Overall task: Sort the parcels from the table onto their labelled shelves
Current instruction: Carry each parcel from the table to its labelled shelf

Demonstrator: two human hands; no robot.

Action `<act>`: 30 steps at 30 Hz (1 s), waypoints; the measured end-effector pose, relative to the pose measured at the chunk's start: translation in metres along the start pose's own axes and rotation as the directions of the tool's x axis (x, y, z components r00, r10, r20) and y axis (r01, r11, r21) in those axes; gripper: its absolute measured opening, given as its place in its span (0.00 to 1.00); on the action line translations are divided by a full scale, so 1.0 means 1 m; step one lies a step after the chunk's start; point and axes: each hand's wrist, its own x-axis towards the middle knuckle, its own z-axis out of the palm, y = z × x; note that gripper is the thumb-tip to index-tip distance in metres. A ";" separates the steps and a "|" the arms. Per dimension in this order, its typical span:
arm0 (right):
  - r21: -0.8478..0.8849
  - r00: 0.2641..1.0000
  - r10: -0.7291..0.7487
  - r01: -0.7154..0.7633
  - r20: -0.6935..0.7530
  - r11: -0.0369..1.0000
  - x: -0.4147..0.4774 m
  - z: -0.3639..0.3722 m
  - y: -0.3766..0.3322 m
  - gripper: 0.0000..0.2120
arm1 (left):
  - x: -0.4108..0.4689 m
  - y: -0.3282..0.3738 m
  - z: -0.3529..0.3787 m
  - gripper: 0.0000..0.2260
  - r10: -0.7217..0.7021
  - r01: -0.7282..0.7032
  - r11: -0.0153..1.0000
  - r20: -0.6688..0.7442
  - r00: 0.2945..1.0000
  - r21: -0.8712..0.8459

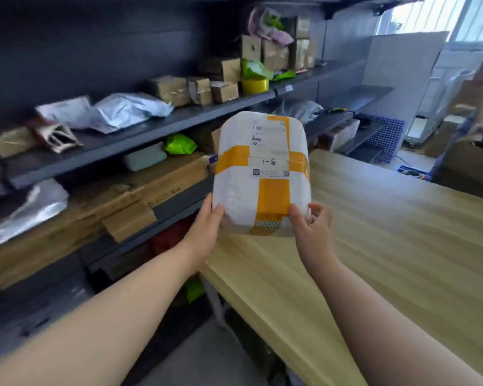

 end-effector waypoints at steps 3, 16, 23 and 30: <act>-0.004 0.989 -0.069 0.070 0.134 0.998 -0.030 0.058 -0.025 0.35 | -0.040 -0.001 -0.071 0.19 0.026 -0.026 1.000 -0.098 0.995 -0.001; 0.203 0.766 -0.297 0.219 0.570 0.954 -0.320 0.325 -0.087 0.29 | -0.317 -0.039 -0.374 0.20 0.060 -0.008 0.996 -0.605 0.794 0.088; 0.281 0.474 -0.324 0.161 0.819 0.946 -0.499 0.420 -0.099 0.28 | -0.496 -0.053 -0.475 0.18 0.009 0.074 0.996 -0.837 0.548 0.059; 0.284 0.085 -0.297 0.140 0.951 0.948 -0.652 0.483 -0.108 0.27 | -0.655 -0.081 -0.522 0.14 -0.056 0.165 0.986 -0.982 0.180 -0.026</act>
